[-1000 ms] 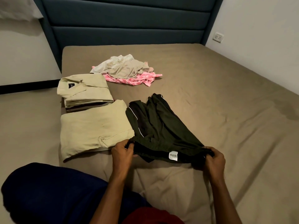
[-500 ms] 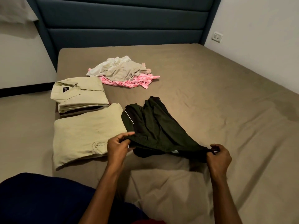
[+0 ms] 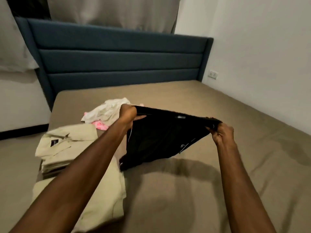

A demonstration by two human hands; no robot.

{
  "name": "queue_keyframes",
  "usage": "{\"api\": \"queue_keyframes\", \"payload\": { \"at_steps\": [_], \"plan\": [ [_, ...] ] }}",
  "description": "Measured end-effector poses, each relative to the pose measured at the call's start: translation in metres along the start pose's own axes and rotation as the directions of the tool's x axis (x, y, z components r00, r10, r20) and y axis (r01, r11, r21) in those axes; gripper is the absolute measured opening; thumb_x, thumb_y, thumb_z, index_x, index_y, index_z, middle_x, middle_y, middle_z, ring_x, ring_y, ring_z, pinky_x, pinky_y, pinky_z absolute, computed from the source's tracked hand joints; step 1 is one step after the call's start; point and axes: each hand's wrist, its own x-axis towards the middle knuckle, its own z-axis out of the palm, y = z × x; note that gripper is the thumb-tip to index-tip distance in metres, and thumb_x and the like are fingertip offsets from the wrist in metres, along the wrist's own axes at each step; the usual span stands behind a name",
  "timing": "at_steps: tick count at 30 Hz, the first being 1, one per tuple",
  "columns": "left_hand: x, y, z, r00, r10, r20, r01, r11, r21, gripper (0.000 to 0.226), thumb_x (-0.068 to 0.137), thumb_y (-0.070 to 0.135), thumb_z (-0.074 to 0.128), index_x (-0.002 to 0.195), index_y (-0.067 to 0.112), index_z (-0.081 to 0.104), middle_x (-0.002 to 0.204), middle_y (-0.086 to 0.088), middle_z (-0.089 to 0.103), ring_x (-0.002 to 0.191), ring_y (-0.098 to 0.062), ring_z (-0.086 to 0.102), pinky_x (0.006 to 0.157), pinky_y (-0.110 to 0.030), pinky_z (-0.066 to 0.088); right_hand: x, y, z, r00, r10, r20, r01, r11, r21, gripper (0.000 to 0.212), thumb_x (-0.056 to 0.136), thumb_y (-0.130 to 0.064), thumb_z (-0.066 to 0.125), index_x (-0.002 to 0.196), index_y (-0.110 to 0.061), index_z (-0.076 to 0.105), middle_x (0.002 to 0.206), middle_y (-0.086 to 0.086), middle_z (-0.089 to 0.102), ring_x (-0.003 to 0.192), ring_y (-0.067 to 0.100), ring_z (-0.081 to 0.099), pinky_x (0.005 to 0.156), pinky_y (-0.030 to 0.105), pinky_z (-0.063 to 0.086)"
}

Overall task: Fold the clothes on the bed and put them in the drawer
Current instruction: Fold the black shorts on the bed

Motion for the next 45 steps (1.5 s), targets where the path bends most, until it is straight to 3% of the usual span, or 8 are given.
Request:
{"api": "queue_keyframes", "payload": {
  "at_steps": [3, 7, 13, 21, 26, 31, 41, 45],
  "plan": [
    [0.038, 0.064, 0.028, 0.995, 0.098, -0.01, -0.098, 0.993, -0.058, 0.024, 0.089, -0.022, 0.046, 0.092, -0.009, 0.066, 0.101, -0.023, 0.069, 0.095, -0.038, 0.072, 0.061, -0.032, 0.063, 0.024, -0.055, 0.041, 0.983, -0.185, 0.003, 0.185, 0.982, -0.046, 0.022, 0.087, 0.019, 0.061, 0.083, 0.0, 0.071, 0.076, 0.011, 0.072, 0.08, 0.028, 0.071, 0.055, 0.033, 0.061],
    [0.042, 0.126, 0.056, 0.972, 0.236, 0.004, -0.235, 0.969, -0.078, 0.031, 0.094, -0.02, 0.037, 0.107, -0.006, 0.062, 0.091, -0.015, 0.063, 0.082, -0.023, 0.067, 0.059, -0.028, 0.063, 0.04, -0.108, 0.061, 0.88, -0.475, 0.024, 0.468, 0.855, -0.222, 0.032, 0.08, 0.015, 0.063, 0.097, -0.005, 0.081, 0.096, 0.016, 0.077, 0.095, 0.037, 0.075, 0.081, 0.045, 0.064],
    [-0.006, 0.094, 0.055, 0.966, 0.252, -0.063, -0.256, 0.965, -0.062, 0.036, 0.093, -0.016, 0.042, 0.096, 0.001, 0.073, 0.098, -0.016, 0.072, 0.089, -0.025, 0.073, 0.062, -0.026, 0.061, -0.015, -0.098, 0.019, 0.729, -0.685, -0.016, 0.641, 0.691, -0.334, 0.049, 0.073, 0.011, 0.055, 0.104, -0.017, 0.081, 0.101, 0.005, 0.078, 0.092, 0.02, 0.074, 0.085, 0.034, 0.062],
    [-0.114, -0.153, -0.037, 0.992, -0.116, -0.057, 0.128, 0.954, 0.272, 0.04, 0.092, -0.004, 0.058, 0.081, 0.027, 0.082, 0.094, -0.002, 0.078, 0.088, -0.023, 0.072, 0.086, -0.045, 0.062, -0.127, 0.09, -0.166, 0.857, -0.452, -0.247, 0.271, 0.803, -0.53, 0.042, 0.082, 0.018, 0.055, 0.102, -0.012, 0.078, 0.101, 0.016, 0.074, 0.093, 0.029, 0.069, 0.083, 0.027, 0.061],
    [-0.191, -0.233, -0.072, 0.958, -0.285, 0.017, 0.246, 0.854, 0.458, 0.03, 0.095, -0.004, 0.061, 0.088, 0.021, 0.077, 0.09, 0.001, 0.075, 0.087, -0.02, 0.072, 0.079, -0.035, 0.062, -0.18, 0.164, -0.268, 0.86, -0.221, -0.46, -0.066, 0.846, -0.529, 0.037, 0.086, 0.013, 0.062, 0.1, -0.016, 0.08, 0.108, 0.016, 0.073, 0.094, 0.036, 0.068, 0.091, 0.045, 0.057],
    [-0.229, -0.255, -0.1, 0.872, -0.466, 0.149, 0.399, 0.854, 0.335, 0.011, 0.095, -0.011, 0.06, 0.102, -0.004, 0.064, 0.099, -0.029, 0.069, 0.074, -0.039, 0.074, 0.057, -0.036, 0.063, -0.223, 0.182, -0.304, 0.845, -0.329, -0.421, 0.011, 0.798, -0.602, 0.046, 0.084, 0.007, 0.069, 0.103, -0.033, 0.079, 0.106, 0.007, 0.076, 0.092, 0.029, 0.071, 0.094, 0.051, 0.058],
    [-0.261, -0.245, -0.116, 0.959, -0.138, 0.247, 0.035, 0.924, 0.381, 0.036, 0.089, -0.012, 0.065, 0.108, 0.018, 0.072, 0.092, -0.008, 0.076, 0.059, -0.032, 0.072, 0.063, -0.048, 0.063, -0.268, 0.19, -0.319, 0.867, -0.465, 0.179, 0.156, -0.087, -0.984, 0.072, 0.062, 0.016, 0.079, 0.123, -0.021, 0.075, 0.132, 0.01, 0.055, 0.097, 0.029, 0.065, 0.06, 0.033, 0.059],
    [-0.265, -0.237, -0.119, 0.922, -0.05, 0.383, -0.12, 0.905, 0.407, 0.05, 0.089, -0.01, 0.067, 0.114, 0.033, 0.077, 0.101, 0.013, 0.078, 0.061, -0.02, 0.072, 0.061, -0.029, 0.06, -0.27, 0.186, -0.33, 0.835, -0.489, 0.252, 0.166, -0.213, -0.963, 0.079, 0.06, 0.016, 0.081, 0.129, -0.022, 0.073, 0.135, 0.014, 0.056, 0.113, 0.035, 0.061, 0.062, 0.039, 0.062]
  ]
}}
